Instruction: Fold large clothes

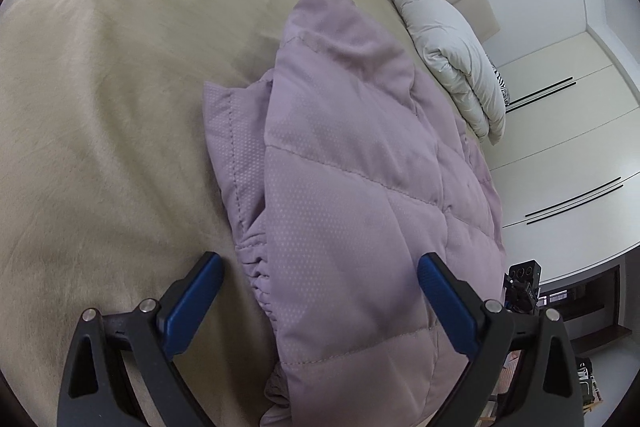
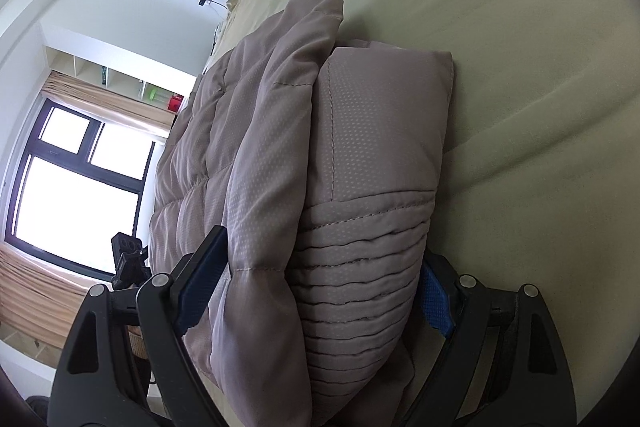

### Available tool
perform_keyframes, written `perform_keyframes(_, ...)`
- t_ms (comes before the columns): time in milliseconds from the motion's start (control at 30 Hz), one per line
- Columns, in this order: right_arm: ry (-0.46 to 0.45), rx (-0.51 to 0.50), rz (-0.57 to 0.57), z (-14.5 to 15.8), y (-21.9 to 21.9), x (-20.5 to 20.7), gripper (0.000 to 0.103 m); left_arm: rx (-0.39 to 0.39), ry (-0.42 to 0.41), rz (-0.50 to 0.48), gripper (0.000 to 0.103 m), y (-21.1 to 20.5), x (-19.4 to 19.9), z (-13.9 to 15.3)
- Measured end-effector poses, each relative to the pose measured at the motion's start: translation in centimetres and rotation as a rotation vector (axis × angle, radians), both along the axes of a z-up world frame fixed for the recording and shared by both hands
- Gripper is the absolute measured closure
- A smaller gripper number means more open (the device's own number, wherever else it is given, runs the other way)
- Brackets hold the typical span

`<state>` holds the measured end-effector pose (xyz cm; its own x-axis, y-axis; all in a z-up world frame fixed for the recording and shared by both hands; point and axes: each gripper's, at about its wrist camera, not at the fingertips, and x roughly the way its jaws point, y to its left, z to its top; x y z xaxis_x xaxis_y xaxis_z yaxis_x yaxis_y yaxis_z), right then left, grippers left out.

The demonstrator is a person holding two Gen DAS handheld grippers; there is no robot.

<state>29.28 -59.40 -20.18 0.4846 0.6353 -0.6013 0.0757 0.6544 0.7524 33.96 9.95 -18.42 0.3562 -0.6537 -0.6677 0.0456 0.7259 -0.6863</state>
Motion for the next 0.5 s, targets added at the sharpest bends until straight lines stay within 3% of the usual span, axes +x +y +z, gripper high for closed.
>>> perform_keyframes(200,0.01,0.015,0.028,-0.4,0.0,0.9,0.018,-0.02,0.022,-0.022,0.005,-0.1,0.7,-0.3)
perform_keyframes(267,0.011,0.02,0.038,-0.4,-0.1,1.4,0.018,-0.057,0.037,-0.022,0.016,-0.1,1.3,-0.6)
perform_keyframes(500,0.031,-0.015,0.145,-0.9,2.7,5.4,0.018,-0.087,0.077,-0.046,0.029,-1.5,2.9,-1.4)
